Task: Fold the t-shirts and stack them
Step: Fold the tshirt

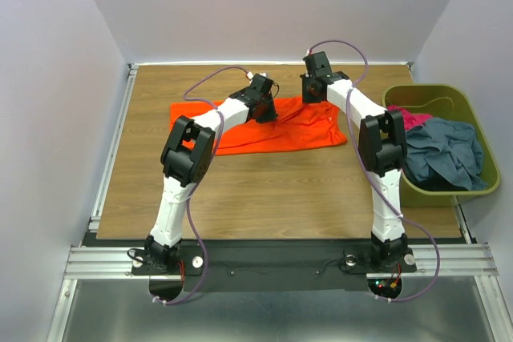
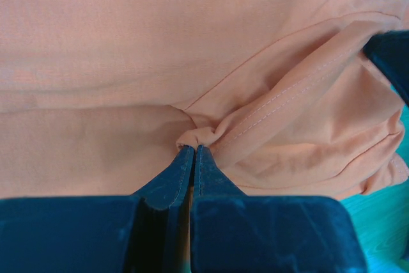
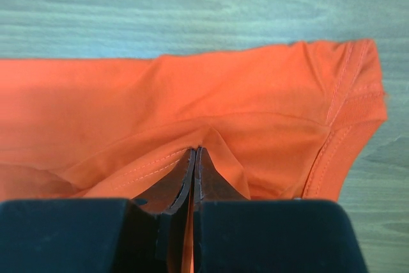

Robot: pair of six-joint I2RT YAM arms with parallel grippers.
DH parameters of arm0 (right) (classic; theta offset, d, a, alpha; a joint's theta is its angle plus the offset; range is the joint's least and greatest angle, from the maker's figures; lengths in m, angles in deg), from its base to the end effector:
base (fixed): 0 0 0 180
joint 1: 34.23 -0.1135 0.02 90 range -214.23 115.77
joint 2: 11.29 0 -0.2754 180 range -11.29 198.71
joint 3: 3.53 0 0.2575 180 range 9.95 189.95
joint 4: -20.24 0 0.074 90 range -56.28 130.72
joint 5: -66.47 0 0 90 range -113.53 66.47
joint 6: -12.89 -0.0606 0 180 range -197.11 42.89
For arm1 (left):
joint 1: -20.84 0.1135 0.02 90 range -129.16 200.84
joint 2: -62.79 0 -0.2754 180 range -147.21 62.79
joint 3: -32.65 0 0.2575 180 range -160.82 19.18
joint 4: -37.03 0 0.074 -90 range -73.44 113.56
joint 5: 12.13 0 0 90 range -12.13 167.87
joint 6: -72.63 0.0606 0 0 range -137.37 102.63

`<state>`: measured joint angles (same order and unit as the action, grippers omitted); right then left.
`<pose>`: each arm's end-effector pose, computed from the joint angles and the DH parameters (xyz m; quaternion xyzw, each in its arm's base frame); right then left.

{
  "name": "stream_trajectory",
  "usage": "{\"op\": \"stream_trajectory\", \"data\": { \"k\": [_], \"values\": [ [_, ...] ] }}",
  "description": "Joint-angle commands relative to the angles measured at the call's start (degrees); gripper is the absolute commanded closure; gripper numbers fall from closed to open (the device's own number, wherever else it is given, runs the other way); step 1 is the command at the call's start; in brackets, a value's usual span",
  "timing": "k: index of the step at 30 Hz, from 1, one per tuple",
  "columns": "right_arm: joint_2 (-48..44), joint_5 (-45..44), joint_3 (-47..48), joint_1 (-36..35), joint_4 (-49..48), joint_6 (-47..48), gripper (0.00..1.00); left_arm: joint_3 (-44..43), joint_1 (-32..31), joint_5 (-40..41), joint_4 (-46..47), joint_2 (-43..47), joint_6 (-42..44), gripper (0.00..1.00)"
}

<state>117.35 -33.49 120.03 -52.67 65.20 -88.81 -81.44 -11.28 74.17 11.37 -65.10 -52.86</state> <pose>0.5102 0.1591 0.2033 -0.0254 0.9364 0.0097 0.3499 0.4578 -0.2920 0.1840 -0.0128 0.9038 -0.2616 0.3383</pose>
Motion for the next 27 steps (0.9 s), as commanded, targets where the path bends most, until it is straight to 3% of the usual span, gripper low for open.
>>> {"op": "stream_trajectory", "data": {
  "k": [1, 20, 23, 26, 27],
  "values": [
    [-0.1, 0.6, 3.9, 0.2, -2.7, 1.1, 0.96, -0.3, 0.3, -0.1, 1.1, 1.2, -0.3, 0.94],
    [3.8, 4.9, 7.3, 0.3, -3.4, 0.5, 0.93, 1.4, 0.9, 0.8, 1.5, 1.0, -1.1, 0.87],
    [4.5, 4.8, 8.0, 0.3, -3.4, 0.1, 0.92, 1.4, 1.4, 1.0, 1.5, 0.8, -1.3, 0.78],
    [4.9, 5.6, 8.8, 0.3, -3.4, -0.5, 0.86, 1.2, 1.8, 1.3, 1.6, 1.0, -1.3, 0.63],
    [4.5, 5.8, 9.0, 0.3, -3.4, -0.9, 0.82, 1.3, 2.0, 1.3, 1.5, 1.2, -1.3, 0.54]
  ]
}}
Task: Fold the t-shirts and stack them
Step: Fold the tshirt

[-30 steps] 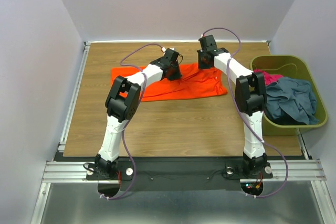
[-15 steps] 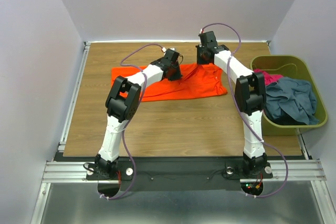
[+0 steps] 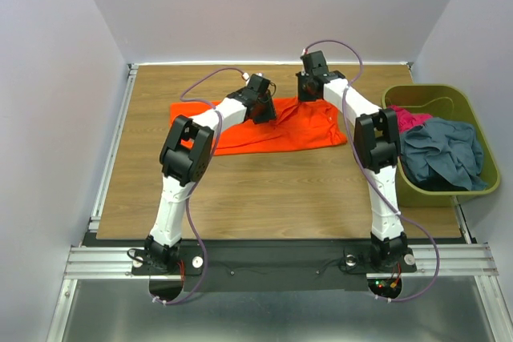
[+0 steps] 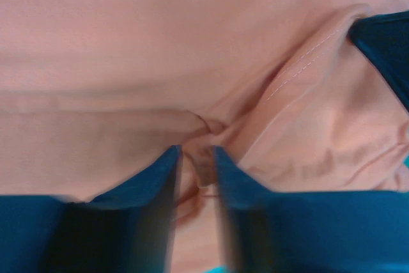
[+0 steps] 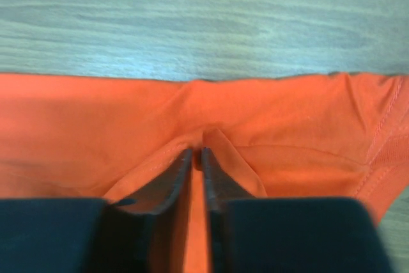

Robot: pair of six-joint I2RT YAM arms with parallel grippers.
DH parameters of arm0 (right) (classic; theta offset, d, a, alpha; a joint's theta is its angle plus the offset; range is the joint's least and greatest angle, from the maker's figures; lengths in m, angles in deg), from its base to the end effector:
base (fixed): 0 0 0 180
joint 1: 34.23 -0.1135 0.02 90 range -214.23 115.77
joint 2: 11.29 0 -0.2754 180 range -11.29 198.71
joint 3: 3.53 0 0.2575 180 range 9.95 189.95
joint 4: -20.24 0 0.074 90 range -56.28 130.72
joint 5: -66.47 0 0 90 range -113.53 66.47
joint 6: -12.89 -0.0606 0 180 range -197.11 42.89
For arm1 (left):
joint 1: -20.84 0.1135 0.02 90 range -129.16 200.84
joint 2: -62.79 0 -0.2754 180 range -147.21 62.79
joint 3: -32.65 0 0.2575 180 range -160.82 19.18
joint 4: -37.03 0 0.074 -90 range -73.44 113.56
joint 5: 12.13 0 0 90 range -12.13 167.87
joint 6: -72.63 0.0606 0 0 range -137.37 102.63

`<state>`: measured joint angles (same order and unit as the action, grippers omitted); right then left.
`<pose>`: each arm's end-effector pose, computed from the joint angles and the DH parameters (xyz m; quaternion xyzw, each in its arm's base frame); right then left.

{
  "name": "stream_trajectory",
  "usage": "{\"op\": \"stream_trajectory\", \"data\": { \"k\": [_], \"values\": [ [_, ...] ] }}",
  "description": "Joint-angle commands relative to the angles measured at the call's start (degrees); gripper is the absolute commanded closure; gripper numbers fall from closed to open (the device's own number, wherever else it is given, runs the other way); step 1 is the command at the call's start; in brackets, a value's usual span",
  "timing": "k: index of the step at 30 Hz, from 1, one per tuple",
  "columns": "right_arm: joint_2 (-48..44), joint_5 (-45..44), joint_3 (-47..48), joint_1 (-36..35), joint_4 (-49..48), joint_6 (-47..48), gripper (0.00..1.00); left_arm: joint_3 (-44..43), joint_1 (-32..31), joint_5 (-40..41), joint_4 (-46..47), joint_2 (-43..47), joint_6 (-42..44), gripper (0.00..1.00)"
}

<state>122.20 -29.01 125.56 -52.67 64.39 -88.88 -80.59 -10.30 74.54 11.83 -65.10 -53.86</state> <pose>0.5285 0.1701 0.1929 -0.0375 0.9336 0.0489 0.3529 0.4617 -0.2831 0.1795 -0.0300 0.9050 -0.2576 0.3373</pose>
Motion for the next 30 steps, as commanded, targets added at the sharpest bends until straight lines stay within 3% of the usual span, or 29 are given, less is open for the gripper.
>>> {"op": "stream_trajectory", "data": {
  "k": [1, 4, 6, 10, 16, 20, 24, 26, 30],
  "values": [
    [-0.7, 1.7, 3.5, 0.2, -2.6, -1.1, 0.77, 0.4, 1.1, 1.4, 1.0, 1.4, -0.3, 0.48],
    [-2.7, 3.5, 3.5, 0.3, -2.6, -1.7, 0.68, 1.0, 1.6, 2.7, 1.0, 3.7, 0.3, 0.38],
    [-3.9, 4.6, 3.0, 0.2, -2.6, -1.9, 0.63, 1.4, 2.0, 2.9, 0.7, 4.8, 0.5, 0.26],
    [-8.8, 9.3, -0.5, 0.2, -2.6, -2.5, 0.54, 5.0, 3.7, 4.7, -0.1, 10.0, 1.3, 0.16],
    [-15.7, 17.1, -10.2, -1.2, -2.8, -2.4, 0.50, 17.4, 6.1, 10.2, -1.9, 22.2, 1.4, 0.15],
    [-17.3, 23.6, -15.0, -5.1, -3.0, 0.9, 0.48, 31.8, 9.7, 12.1, -1.3, 34.8, 1.0, 0.15],
    [-16.8, 24.3, -16.6, -9.5, -3.0, 7.9, 0.39, 41.1, 14.7, 13.7, -1.8, 42.3, 1.3, 0.14],
    [-16.0, 25.0, -16.2, -10.3, -3.1, 8.6, 0.33, 45.3, 18.4, 14.5, -1.3, 45.3, 1.2, 0.08],
    [-14.8, 26.0, -14.8, -12.6, -3.3, 11.2, 0.21, 47.8, 23.6, 14.3, 0.5, 46.0, 1.8, 0.07]
  ]
}}
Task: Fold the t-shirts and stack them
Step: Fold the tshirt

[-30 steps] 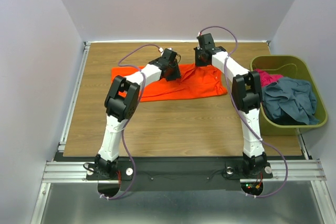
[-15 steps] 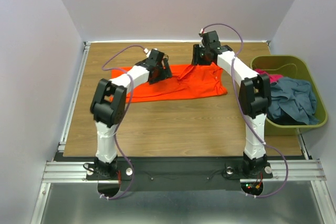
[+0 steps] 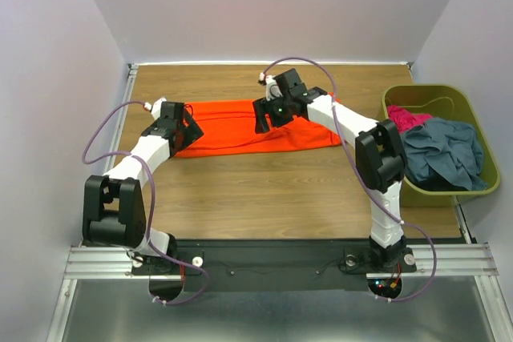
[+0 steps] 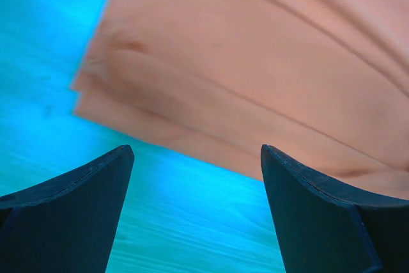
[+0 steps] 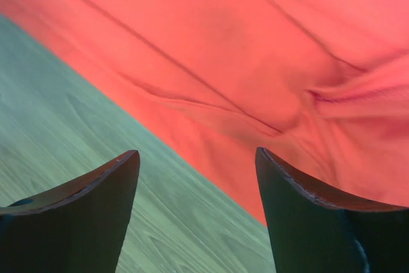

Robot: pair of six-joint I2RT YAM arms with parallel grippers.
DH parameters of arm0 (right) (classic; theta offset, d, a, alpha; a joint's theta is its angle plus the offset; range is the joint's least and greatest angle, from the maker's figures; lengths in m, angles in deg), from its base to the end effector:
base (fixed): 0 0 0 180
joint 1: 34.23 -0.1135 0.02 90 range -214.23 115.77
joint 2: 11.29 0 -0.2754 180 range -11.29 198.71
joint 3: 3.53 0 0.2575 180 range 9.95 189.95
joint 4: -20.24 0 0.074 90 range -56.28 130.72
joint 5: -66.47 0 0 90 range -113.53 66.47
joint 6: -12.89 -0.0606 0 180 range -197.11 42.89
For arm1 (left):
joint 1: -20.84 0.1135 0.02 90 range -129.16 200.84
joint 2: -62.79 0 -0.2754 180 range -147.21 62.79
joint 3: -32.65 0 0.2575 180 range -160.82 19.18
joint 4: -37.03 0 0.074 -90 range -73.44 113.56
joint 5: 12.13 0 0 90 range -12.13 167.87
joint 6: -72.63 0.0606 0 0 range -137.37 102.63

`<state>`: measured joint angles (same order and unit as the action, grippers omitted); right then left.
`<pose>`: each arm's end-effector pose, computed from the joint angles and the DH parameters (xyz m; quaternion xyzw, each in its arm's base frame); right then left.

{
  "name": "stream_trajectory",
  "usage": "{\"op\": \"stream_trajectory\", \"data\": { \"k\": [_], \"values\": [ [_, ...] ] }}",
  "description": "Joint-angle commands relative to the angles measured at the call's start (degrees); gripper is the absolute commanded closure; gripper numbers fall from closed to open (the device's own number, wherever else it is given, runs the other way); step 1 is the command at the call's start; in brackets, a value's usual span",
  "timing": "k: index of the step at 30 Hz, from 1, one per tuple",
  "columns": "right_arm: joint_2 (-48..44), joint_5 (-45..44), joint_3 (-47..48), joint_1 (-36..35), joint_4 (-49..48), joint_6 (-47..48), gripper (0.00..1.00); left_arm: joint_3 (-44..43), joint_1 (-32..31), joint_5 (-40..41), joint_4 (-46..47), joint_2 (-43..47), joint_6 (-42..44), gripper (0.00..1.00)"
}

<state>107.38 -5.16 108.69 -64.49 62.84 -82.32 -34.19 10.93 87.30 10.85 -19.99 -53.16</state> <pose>0.4172 0.2655 0.2269 -0.2551 0.8907 0.2476 0.2834 0.3290 -0.0474 0.2263 -0.2365 0.8803 -0.0878 0.4018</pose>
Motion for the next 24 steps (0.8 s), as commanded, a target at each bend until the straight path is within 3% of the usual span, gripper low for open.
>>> {"op": "stream_trajectory", "data": {
  "k": [1, 11, 19, 24],
  "values": [
    [0.5, 2.0, 2.6, -1.4, -1.7, 5.5, 0.19, 1.3, 3.6, 1.4, 1.7, 0.0, 1.4, 0.07],
    [5.5, -5.8, 8.4, -9.1, -2.1, 19.7, 0.12, -2.4, 7.0, 0.9, 4.0, -6.2, 2.6, 0.07],
    [11.3, -10.5, 15.4, -12.1, -2.4, 24.5, 0.11, -4.9, 7.8, 0.4, 4.6, -10.5, 2.5, 0.12],
    [11.7, -13.7, 14.2, -12.1, -2.8, 22.8, 0.12, -5.0, 7.9, 1.5, 2.3, -10.5, 2.7, 0.20]
  ]
}}
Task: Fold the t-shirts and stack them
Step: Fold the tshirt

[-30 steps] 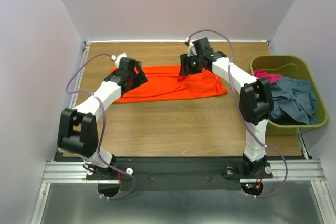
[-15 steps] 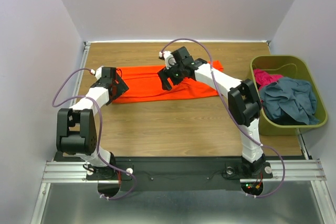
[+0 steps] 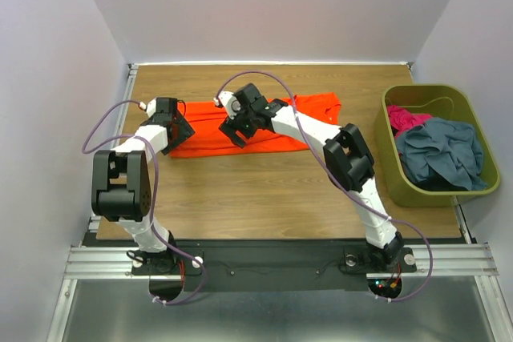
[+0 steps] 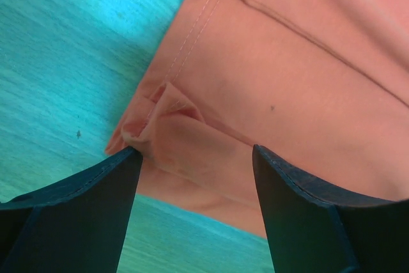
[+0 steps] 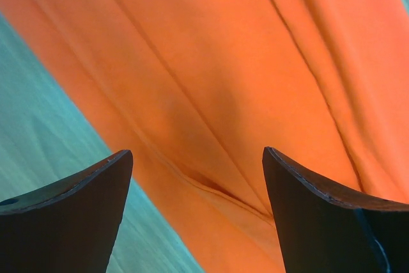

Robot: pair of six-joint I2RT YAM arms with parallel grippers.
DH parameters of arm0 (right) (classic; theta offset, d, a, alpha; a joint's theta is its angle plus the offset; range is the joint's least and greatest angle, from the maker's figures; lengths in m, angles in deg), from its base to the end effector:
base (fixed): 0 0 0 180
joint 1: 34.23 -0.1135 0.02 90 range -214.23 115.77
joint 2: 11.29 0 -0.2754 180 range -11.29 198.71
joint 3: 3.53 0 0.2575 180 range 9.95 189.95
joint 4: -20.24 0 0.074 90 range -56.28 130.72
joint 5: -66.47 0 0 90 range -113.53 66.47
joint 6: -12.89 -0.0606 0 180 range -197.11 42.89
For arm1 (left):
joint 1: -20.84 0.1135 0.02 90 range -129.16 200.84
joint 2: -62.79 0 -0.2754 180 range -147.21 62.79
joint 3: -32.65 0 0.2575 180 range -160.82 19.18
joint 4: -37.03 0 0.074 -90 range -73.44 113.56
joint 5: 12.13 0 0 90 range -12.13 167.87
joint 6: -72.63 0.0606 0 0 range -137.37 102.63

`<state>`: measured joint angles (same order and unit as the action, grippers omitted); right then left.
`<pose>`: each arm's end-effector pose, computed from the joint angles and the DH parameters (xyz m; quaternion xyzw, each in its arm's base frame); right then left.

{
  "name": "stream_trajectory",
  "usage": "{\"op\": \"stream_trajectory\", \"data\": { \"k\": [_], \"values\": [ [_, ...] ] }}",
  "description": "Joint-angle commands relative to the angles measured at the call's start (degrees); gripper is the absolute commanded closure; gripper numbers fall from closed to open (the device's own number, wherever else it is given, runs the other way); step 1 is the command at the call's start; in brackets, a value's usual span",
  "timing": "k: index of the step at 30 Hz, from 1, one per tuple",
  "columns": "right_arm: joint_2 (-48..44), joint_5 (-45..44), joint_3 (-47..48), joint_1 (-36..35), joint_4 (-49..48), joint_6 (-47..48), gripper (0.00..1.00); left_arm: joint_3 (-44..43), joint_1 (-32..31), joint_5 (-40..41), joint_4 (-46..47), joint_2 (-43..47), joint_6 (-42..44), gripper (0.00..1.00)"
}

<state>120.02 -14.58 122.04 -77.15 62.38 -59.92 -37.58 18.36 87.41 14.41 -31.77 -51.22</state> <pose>0.3947 0.3799 0.1953 -0.4902 0.7912 0.1508 0.3330 0.3679 -0.0059 0.1842 -0.2800 0.8843 -0.0405 0.3715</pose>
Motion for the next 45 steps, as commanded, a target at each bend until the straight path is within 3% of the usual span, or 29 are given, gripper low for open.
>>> {"op": "stream_trajectory", "data": {
  "k": [1, 4, 9, 12, 15, 21, 24, 35, 45],
  "values": [
    [-1.6, -5.3, 0.2, 0.6, -2.4, -0.2, 0.12, -1.4, 0.5, 1.7, -1.7, 1.8, 0.7, 0.20],
    [-6.0, -7.7, -4.4, 2.0, -2.7, -5.4, 0.16, -0.1, 0.4, 1.8, -2.6, 6.2, 0.5, 0.20],
    [-17.8, -3.8, -19.0, 11.3, -7.6, -17.0, 0.22, 3.0, 0.2, 0.7, -2.3, 12.0, 1.0, 0.20],
    [-24.3, -2.5, -28.0, 17.2, -9.9, -25.2, 0.28, 3.7, 0.2, -0.8, -1.7, 11.1, 1.3, 0.26],
    [-28.1, -2.5, -35.3, 22.2, -10.6, -29.2, 0.39, 4.0, 0.2, -2.2, -1.1, 9.7, 1.2, 0.41],
    [-29.8, -2.4, -39.7, 28.8, -11.3, -34.7, 0.64, 3.8, 0.2, -2.0, -0.3, 6.9, 1.3, 0.55],
    [-29.5, -3.6, -40.4, 29.8, -11.4, -36.2, 0.68, 3.8, 0.2, -1.6, -0.2, 5.5, 1.2, 0.56],
    [-28.0, -7.7, -44.6, 33.1, -11.4, -38.9, 0.79, 4.1, 1.3, 1.4, 0.1, 1.1, 0.9, 0.59],
    [-32.3, -11.9, -46.9, 34.0, -11.3, -37.1, 0.80, 3.4, 2.0, 2.3, -0.3, -2.4, 2.3, 0.59]
  ]
}}
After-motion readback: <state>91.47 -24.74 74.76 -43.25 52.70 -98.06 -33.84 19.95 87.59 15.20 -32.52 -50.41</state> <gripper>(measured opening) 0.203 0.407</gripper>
